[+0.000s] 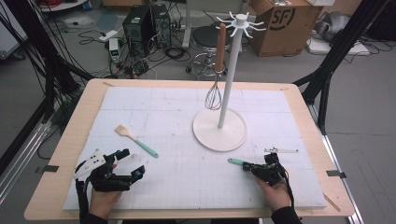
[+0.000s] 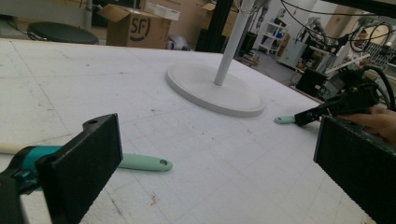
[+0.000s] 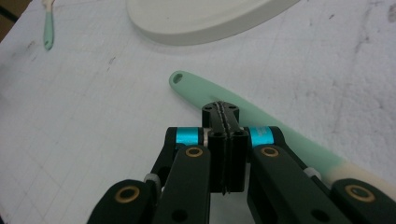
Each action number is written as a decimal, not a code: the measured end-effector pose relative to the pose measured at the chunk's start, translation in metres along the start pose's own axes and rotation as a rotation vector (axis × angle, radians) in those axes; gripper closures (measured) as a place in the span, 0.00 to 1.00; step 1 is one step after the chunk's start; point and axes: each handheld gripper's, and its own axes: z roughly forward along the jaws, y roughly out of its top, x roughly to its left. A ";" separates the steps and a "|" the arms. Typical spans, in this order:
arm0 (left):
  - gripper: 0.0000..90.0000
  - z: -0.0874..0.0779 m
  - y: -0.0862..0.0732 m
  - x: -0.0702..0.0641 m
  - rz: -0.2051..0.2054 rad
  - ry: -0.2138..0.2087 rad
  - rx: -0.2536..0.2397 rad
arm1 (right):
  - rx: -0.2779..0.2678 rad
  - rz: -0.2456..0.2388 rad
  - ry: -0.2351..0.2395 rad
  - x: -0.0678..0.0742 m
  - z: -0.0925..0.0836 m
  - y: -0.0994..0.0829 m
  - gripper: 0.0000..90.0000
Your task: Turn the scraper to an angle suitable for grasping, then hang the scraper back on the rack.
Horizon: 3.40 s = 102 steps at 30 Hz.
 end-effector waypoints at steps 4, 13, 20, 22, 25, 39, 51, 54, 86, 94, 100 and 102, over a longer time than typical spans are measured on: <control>0.02 0.000 0.000 0.000 0.000 0.001 0.001 | -0.004 0.006 -0.005 -0.002 0.001 0.003 1.00; 0.02 -0.001 0.000 0.001 0.003 -0.001 -0.002 | -0.013 0.018 -0.025 -0.006 0.002 0.006 1.00; 0.02 -0.002 0.000 0.001 -0.001 0.001 -0.002 | -0.040 0.022 0.000 -0.010 -0.004 0.005 1.00; 0.02 -0.002 0.000 0.001 -0.001 0.001 -0.001 | -0.060 0.023 -0.015 -0.016 -0.010 0.004 1.00; 0.02 -0.001 0.000 0.001 0.004 0.001 0.000 | -0.097 0.080 -0.025 -0.034 -0.021 0.003 1.00; 0.02 0.000 -0.001 0.000 0.002 0.006 0.004 | -0.103 0.155 -0.121 -0.071 -0.053 -0.005 1.00; 0.02 -0.001 0.000 0.000 0.004 0.003 0.004 | -0.082 0.154 -0.080 -0.062 -0.057 -0.016 1.00; 0.02 0.000 0.000 0.000 0.002 0.004 0.001 | -0.081 0.144 -0.066 -0.059 -0.058 -0.020 1.00; 0.02 0.000 -0.001 0.001 -0.001 0.004 0.006 | -0.146 0.065 0.062 -0.035 -0.055 -0.018 0.69; 0.02 -0.003 0.000 0.001 0.003 0.008 -0.001 | -0.052 0.038 0.063 -0.032 -0.044 -0.010 0.67; 0.02 -0.003 0.000 0.001 0.000 0.011 0.002 | -0.007 0.026 0.063 -0.034 -0.038 -0.008 0.69; 0.02 -0.002 0.000 0.000 0.002 0.008 0.000 | -0.002 0.019 0.058 -0.033 -0.037 -0.008 0.68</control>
